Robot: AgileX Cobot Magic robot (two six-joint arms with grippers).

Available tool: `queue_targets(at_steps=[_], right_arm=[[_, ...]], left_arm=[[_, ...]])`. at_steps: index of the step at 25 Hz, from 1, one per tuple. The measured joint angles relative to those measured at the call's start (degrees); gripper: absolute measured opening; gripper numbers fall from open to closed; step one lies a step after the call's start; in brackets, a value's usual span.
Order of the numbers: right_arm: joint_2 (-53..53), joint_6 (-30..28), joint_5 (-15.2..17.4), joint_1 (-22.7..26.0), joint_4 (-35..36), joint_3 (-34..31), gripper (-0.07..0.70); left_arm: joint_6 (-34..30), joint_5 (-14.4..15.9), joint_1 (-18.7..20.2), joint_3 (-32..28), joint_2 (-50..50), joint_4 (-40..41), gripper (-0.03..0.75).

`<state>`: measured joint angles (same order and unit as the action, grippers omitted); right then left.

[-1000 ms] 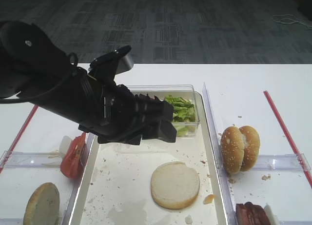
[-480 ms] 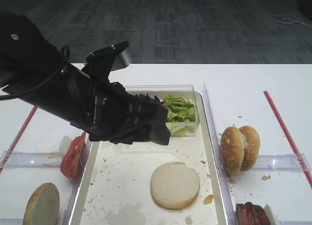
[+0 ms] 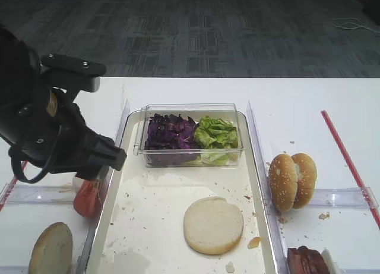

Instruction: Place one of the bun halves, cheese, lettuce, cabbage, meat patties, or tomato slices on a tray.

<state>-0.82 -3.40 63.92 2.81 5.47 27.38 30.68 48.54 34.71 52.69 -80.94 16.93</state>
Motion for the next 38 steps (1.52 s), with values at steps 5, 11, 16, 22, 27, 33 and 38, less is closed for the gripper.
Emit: queue_targets(at_steps=[5,11,16,22,27,33,38], right_arm=[[0.0,-0.1,0.0,0.0,0.0,0.0,0.589],[0.0,-0.1,0.0,0.0,0.0,0.0,0.589],[0.0,-0.1,0.0,0.0,0.0,0.0,0.589],[0.0,-0.26,0.11,0.0,0.0,0.0,0.589],[0.0,-0.26,0.11,0.0,0.0,0.0,0.589],[0.0,-0.26,0.11,0.0,0.0,0.0,0.589],[0.0,-0.26,0.11,0.0,0.0,0.0,0.589]], left_arm=[[2.09,2.89,-3.18,0.0,0.46,2.79,0.526],[-5.29,4.0,-15.6,0.0,0.46,-3.6,0.501],[-12.09,4.64,-25.64,0.0,0.46,-6.73,0.495],[-17.63,4.88,-32.11,0.0,0.46,-9.6,0.495],[-18.7,6.11,-32.39,-0.14,1.03,-10.59,0.495],[-18.69,6.87,-32.51,-6.2,8.55,-11.02,0.495],[-18.69,11.11,-32.51,-12.16,17.42,-11.24,0.495]])
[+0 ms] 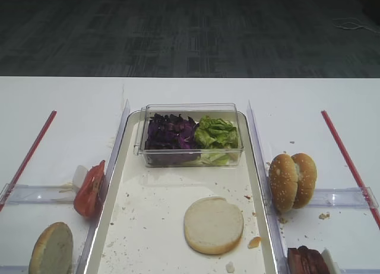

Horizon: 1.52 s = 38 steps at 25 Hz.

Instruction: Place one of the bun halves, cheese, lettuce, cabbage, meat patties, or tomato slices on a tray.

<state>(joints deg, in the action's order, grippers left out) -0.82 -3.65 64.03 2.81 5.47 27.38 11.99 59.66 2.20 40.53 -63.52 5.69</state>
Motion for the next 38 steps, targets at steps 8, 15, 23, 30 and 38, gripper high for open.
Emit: queue_targets(at_steps=[8,15,23,30,38], right_arm=[[0.0,0.0,0.0,0.0,0.0,0.0,0.589],[0.0,0.0,0.0,0.0,0.0,0.0,0.589],[0.0,0.0,0.0,0.0,0.0,0.0,0.589],[0.0,0.0,0.0,0.0,0.0,0.0,0.589],[0.0,0.0,0.0,0.0,0.0,0.0,0.589]], left_arm=[[0.0,7.64,0.0,-7.1,16.9,-0.46,0.495],[0.0,10.29,0.0,-10.22,30.26,-1.3,0.494],[-1.76,7.99,-0.04,-12.03,42.25,-1.43,0.493],[-5.11,7.65,-0.04,-12.36,47.76,-3.17,0.492],[-7.1,7.65,-0.04,-12.36,56.48,-4.38,0.491]])
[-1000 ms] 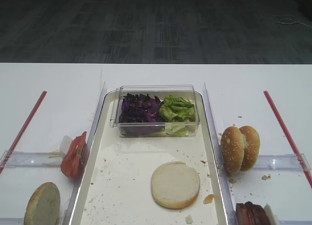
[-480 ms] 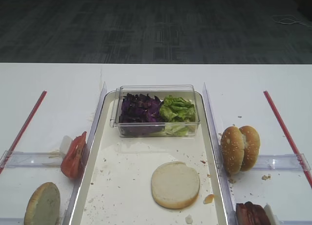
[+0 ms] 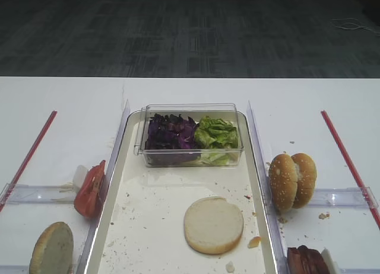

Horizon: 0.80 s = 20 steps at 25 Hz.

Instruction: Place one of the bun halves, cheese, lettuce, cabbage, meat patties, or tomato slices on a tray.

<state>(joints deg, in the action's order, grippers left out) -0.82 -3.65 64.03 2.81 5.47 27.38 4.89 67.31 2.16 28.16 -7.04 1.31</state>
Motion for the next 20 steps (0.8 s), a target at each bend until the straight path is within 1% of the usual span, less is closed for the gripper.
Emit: queue_targets(at_steps=[6,20], right_arm=[[0.0,0.0,0.0,0.0,0.0,0.0,0.589],[0.0,0.33,0.0,0.0,0.0,0.0,0.589]], left_arm=[[-0.21,0.21,0.0,0.0,7.21,0.0,0.491],[-0.34,0.29,0.0,0.0,7.92,0.0,0.491]])
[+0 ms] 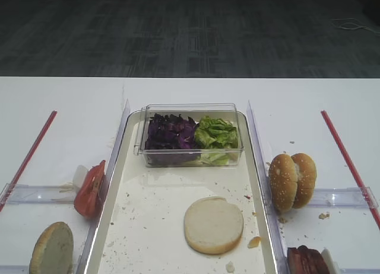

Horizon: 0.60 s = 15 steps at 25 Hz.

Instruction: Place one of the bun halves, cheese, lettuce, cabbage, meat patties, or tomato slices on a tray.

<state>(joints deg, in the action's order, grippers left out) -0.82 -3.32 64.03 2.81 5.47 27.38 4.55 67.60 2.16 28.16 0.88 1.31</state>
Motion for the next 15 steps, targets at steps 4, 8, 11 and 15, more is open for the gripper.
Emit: queue_targets(at_steps=[4,8,11,15], right_arm=[[0.0,0.0,-0.11,0.0,0.0,0.0,0.589],[0.0,0.0,-0.11,0.0,0.0,0.0,0.589],[0.0,0.0,-0.11,0.0,0.0,0.0,0.589],[0.0,0.0,-0.11,0.0,0.0,0.0,0.589]], left_arm=[[-0.11,0.0,0.0,0.0,0.0,0.0,0.491],[-0.11,0.0,0.0,0.0,0.12,0.0,0.491],[-0.11,0.0,0.0,0.0,0.12,0.0,0.491],[-0.11,0.0,0.0,0.0,0.12,0.0,0.491]])
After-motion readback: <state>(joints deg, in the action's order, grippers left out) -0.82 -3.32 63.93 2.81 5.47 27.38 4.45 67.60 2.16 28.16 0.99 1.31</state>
